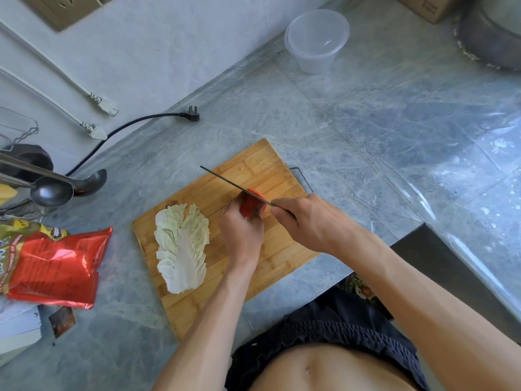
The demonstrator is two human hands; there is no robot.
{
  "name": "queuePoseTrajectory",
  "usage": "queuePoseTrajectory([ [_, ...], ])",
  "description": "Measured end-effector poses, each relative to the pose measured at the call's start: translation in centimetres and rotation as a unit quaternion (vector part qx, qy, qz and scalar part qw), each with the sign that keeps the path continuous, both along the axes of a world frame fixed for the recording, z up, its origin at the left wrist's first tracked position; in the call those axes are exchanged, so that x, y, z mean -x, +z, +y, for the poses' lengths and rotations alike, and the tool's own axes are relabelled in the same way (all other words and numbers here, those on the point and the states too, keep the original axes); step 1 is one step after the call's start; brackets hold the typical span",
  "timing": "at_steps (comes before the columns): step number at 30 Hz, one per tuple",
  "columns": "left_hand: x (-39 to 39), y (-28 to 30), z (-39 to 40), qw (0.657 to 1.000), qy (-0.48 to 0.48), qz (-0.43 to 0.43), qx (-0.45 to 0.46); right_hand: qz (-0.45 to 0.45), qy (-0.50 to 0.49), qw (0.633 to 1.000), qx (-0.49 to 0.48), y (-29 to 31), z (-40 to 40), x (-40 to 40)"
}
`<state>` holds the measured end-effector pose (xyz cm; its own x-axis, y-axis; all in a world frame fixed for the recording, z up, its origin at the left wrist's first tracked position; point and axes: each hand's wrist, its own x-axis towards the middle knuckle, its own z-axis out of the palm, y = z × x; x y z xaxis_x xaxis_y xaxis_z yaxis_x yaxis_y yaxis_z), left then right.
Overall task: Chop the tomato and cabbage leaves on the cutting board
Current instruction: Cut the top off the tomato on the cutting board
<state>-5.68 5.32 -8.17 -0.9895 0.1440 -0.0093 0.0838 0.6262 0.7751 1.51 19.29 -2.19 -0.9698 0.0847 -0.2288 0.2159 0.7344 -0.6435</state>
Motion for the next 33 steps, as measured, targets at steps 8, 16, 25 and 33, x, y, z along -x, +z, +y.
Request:
queuePoseTrajectory([
  [8, -0.1, 0.1, 0.2, 1.000, 0.019, -0.013, -0.003, 0.007, -0.001, 1.000, 0.001, -1.4, -0.1, 0.0],
  [16, -0.1, 0.4, 0.4, 0.999, 0.031, -0.026, -0.001, -0.008, -0.006, 1.000, 0.002, -2.5, 1.0, -0.7],
  [25, -0.5, 1.1, 0.4, 0.997, 0.049, -0.053, 0.007, 0.052, 0.001, 0.999, -0.010, -3.9, -0.6, 0.3],
  [33, 0.3, 1.5, -1.9, 0.984, 0.025, -0.166, -0.051, 0.044, -0.060, 0.993, 0.095, -3.4, 0.0, 2.0],
])
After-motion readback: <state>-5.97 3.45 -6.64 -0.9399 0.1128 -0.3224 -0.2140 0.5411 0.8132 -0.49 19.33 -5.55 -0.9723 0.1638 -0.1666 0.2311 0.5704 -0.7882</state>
